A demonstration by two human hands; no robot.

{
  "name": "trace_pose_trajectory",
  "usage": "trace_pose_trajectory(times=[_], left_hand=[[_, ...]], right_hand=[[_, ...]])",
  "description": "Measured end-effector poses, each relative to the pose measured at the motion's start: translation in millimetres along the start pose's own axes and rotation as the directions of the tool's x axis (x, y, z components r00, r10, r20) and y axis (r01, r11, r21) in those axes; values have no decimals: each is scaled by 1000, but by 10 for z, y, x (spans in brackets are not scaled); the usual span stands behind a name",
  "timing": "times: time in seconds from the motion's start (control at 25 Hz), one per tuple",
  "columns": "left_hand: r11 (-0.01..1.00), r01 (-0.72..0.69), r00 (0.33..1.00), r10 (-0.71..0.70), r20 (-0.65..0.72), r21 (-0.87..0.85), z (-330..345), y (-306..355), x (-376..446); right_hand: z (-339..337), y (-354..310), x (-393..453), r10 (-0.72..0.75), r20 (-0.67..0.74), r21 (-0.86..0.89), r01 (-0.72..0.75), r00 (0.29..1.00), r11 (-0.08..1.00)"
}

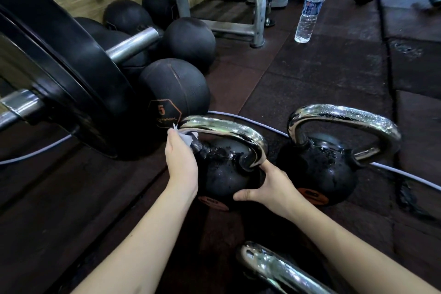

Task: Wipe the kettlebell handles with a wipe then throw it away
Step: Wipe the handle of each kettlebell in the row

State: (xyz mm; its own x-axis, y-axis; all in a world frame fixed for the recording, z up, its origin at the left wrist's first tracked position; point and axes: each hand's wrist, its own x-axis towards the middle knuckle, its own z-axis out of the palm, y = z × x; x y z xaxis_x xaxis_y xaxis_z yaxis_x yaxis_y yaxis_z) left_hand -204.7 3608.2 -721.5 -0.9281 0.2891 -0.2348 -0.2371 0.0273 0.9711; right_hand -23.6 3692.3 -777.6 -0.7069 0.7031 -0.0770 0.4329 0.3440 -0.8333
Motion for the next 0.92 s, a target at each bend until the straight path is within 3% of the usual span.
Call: trace_pose_trajectory(times=[0.08, 0.12, 0.2, 0.28, 0.32, 0.36, 0.4, 0.44, 0.48, 0.52, 0.56, 0.64, 0.72, 0.8, 0.88, 0.92], left_hand=[[981, 159, 987, -160, -3, -112, -13, -49, 31], [980, 161, 987, -163, -10, -118, -13, -37, 24], [1000, 25, 999, -25, -34, -13, 13, 58, 6], [941, -247, 968, 251, 15, 233, 22, 297, -31], [814, -414, 908, 399, 125, 407, 39, 437, -74], [566, -596, 792, 532, 300, 570, 79, 533, -90], [235, -721, 636, 597, 489, 651, 167, 621, -168], [-76, -776, 478, 576, 663, 626, 273, 637, -298], [-292, -803, 351, 473, 808, 520, 374, 573, -443], [-420, -814, 277, 327, 904, 402, 466, 476, -594], [-509, -796, 253, 211, 944, 327, 541, 377, -685], [-595, -776, 167, 124, 978, 208, 631, 299, -734], [-622, -772, 114, 65, 991, 129, 589, 456, -727], [-642, -749, 160, 65, 985, 164, 480, 652, -587], [-599, -764, 158, 186, 970, 240, 292, 767, -281], [-486, -811, 221, 260, 940, 325, 156, 811, -128]], right_hand=[[0, 6, -5, -8, 5, 11, 8, 1000, 1000], [5, 3, -6, -10, 4, 16, 10, 1000, 1000], [7, 26, 2, -4, 1, 12, 3, 1000, 1000], [13, 35, 7, 2, -1, 2, -2, 1000, 1000], [17, 35, 6, 4, -9, 2, -4, 1000, 1000], [19, 55, 11, -2, -13, 9, 3, 1000, 1000], [23, 72, 12, -6, -17, 8, 7, 1000, 1000], [35, 78, 14, -12, -23, 5, 13, 1000, 1000], [45, 62, 11, -6, -31, -11, 6, 1000, 1000], [60, 44, 14, -4, -22, -36, 3, 1000, 999], [78, 49, 20, -23, -7, -79, 22, 1000, 997], [89, 86, 55, -64, 34, -136, 68, 997, 988], [57, 49, 53, -18, -12, -88, 17, 1000, 996], [35, 39, 40, -50, -43, -19, 50, 998, 999], [29, 65, 24, -43, -37, 25, 44, 998, 999], [37, 93, 32, -28, -33, 34, 29, 999, 999]])
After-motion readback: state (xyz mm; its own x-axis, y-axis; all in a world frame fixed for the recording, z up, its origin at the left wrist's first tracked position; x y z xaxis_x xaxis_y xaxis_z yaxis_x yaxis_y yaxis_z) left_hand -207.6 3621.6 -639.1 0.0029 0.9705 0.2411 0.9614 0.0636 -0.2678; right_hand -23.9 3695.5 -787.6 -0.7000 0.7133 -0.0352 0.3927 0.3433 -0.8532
